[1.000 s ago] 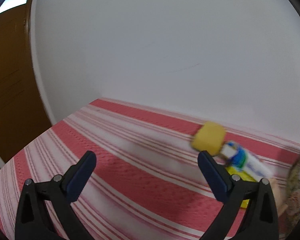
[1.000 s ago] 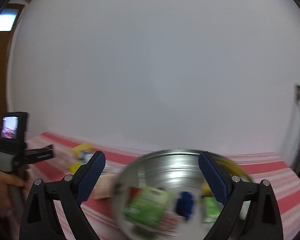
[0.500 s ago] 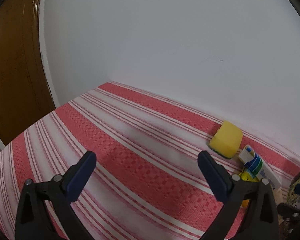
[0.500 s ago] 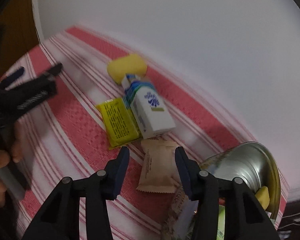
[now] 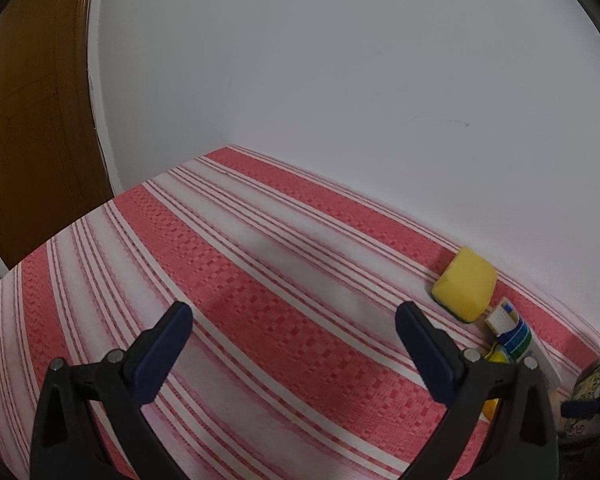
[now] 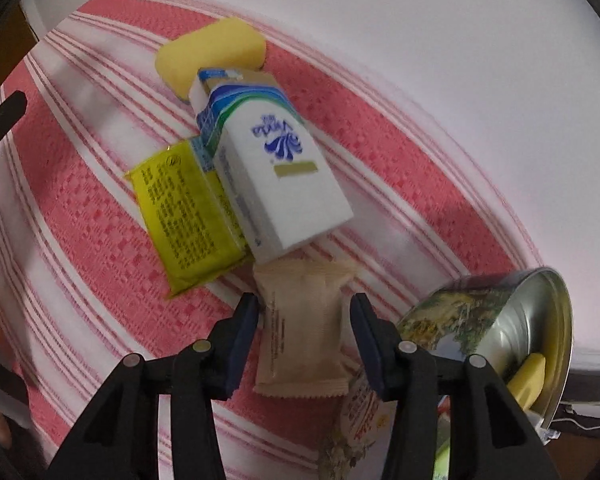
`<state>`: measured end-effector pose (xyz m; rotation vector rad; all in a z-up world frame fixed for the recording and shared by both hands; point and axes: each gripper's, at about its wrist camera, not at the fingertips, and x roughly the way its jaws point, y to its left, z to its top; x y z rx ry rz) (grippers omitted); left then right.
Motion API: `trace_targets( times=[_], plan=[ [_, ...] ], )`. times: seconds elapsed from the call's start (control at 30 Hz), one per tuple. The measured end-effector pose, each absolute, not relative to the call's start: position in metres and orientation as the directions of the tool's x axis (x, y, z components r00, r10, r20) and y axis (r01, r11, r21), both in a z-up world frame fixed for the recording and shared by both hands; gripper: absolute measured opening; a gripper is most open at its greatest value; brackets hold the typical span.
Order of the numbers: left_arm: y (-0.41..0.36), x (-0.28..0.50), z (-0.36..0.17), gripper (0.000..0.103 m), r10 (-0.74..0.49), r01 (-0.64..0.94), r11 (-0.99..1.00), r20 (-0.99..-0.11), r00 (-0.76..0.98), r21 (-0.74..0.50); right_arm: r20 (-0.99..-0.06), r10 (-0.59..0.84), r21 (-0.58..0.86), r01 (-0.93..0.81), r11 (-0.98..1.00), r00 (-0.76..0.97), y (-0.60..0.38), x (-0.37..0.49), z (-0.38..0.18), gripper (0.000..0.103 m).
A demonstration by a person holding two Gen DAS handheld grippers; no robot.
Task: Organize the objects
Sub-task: 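Move both grippers back to the remaining items beside the tin, then grasp the beige wrapped snack with the right gripper, then grasp the yellow packet with the left gripper while the right gripper holds the snack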
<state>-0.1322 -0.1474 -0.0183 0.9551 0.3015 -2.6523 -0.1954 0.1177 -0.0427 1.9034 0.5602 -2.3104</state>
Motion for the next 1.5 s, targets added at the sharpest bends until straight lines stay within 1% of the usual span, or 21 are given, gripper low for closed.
trace_targets(
  times=[0.07, 0.13, 0.2, 0.3, 0.4, 0.47, 0.57, 0.63, 0.77, 0.8, 0.83, 0.9, 0.97, 1.0, 1.1, 1.13, 1.2, 1.3, 1.37, 1.43, 1.5],
  plan=[
    [-0.152, -0.133, -0.018, 0.103, -0.215, 0.364, -0.926, -0.65, -0.729, -0.103, -0.956, 0.195, -0.264, 0.347, -0.9, -0.22, 0.11, -0.185, -0.044, 0.041],
    [-0.156, -0.132, -0.018, 0.103, -0.212, 0.371, -0.922, -0.652, -0.728, -0.115, -0.952, 0.19, -0.272, 0.375, -0.886, -0.241, 0.105, -0.176, -0.041, 0.038],
    [-0.157, -0.132, -0.018, 0.103, -0.223, 0.385, -0.915, -0.648, -0.728, -0.118, -0.952, 0.121, -0.223, 0.366, -0.904, -0.28, 0.104, -0.165, -0.026, 0.038],
    [-0.154, -0.133, -0.017, 0.102, -0.22, 0.369, -0.923, -0.638, -0.738, -0.108, -0.937, -0.03, -0.105, 0.36, -0.927, -0.349, 0.108, -0.149, -0.001, 0.038],
    [-0.146, -0.134, -0.017, 0.102, -0.202, 0.33, -0.94, -0.628, -0.751, -0.091, -0.866, -0.213, 0.06, 0.327, -0.943, -0.453, 0.125, -0.12, 0.027, 0.038],
    [-0.14, -0.134, -0.016, 0.102, -0.173, 0.288, -0.953, -0.623, -0.763, -0.089, -0.802, -0.293, 0.147, 0.303, -0.942, -0.52, 0.138, -0.1, 0.034, 0.038],
    [-0.131, -0.134, -0.015, 0.102, -0.139, 0.231, -0.97, -0.612, -0.778, -0.074, -0.677, -0.394, 0.275, 0.282, -0.919, -0.622, 0.151, -0.064, 0.033, 0.038],
    [-0.122, -0.134, -0.015, 0.102, -0.094, 0.173, -0.982, -0.608, -0.788, -0.072, -0.625, -0.401, 0.291, 0.276, -0.916, -0.669, 0.158, -0.056, 0.029, 0.038],
    [-0.093, -0.13, -0.014, 0.102, 0.062, -0.038, -0.998, -0.618, -0.784, -0.052, -0.533, -0.355, 0.23, 0.272, -0.934, -0.768, 0.163, -0.043, 0.02, 0.038],
    [-0.086, -0.129, -0.014, 0.102, 0.083, -0.076, -0.996, -0.618, -0.781, -0.039, -0.496, -0.335, 0.224, 0.254, -0.941, -0.801, 0.17, -0.038, 0.019, 0.038],
    [-0.078, -0.127, -0.015, 0.102, 0.101, -0.112, -0.993, -0.62, -0.778, -0.021, -0.467, -0.344, 0.257, 0.247, -0.934, -0.815, 0.178, -0.035, 0.018, 0.038],
    [-0.058, -0.123, -0.018, 0.102, 0.115, -0.191, -0.98, -0.629, -0.769, 0.055, -0.441, -0.368, 0.329, 0.234, -0.915, -0.819, 0.19, -0.036, 0.017, 0.038],
    [-0.04, -0.116, -0.019, 0.102, 0.114, -0.245, -0.961, -0.619, -0.777, 0.131, -0.43, -0.368, 0.341, 0.229, -0.912, -0.825, 0.198, -0.037, 0.02, 0.038],
    [-0.03, -0.111, -0.019, 0.102, 0.134, -0.279, -0.95, -0.616, -0.776, 0.144, -0.422, -0.354, 0.329, 0.223, -0.918, -0.834, 0.201, -0.037, 0.023, 0.038],
    [-0.01, -0.114, -0.022, 0.102, 0.207, -0.36, -0.927, -0.659, -0.723, 0.103, -0.406, -0.342, 0.341, 0.207, -0.917, -0.847, 0.211, -0.036, 0.031, 0.038],
    [-0.005, -0.119, -0.024, 0.102, 0.214, -0.377, -0.92, -0.672, -0.709, 0.105, -0.402, -0.338, 0.345, 0.201, -0.917, -0.851, 0.213, -0.036, 0.033, 0.038],
    [0.012, -0.122, -0.032, 0.102, 0.18, -0.404, -0.898, -0.692, -0.699, 0.174, -0.397, -0.312, 0.341, 0.177, -0.923, -0.863, 0.217, -0.033, 0.037, 0.038],
    [0.036, -0.134, -0.046, 0.102, 0.09, -0.402, -0.867, -0.701, -0.708, 0.295, -0.392, -0.313, 0.364, 0.166, -0.916, -0.865, 0.221, -0.033, 0.039, 0.038],
    [0.042, -0.147, -0.052, 0.102, 0.074, -0.401, -0.872, -0.734, -0.676, 0.281, -0.393, -0.31, 0.371, 0.159, -0.915, -0.866, 0.223, -0.034, 0.04, 0.038],
    [0.039, -0.157, -0.052, 0.098, 0.094, -0.383, -0.897, -0.75, -0.655, 0.222, -0.389, -0.306, 0.371, 0.156, -0.916, -0.869, 0.223, -0.036, 0.043, 0.038],
    [0.027, -0.167, -0.053, 0.097, 0.147, -0.373, -0.921, -0.784, -0.604, 0.115, -0.39, -0.306, 0.373, 0.154, -0.915, -0.868, 0.224, -0.036, 0.043, 0.038]
  ],
)
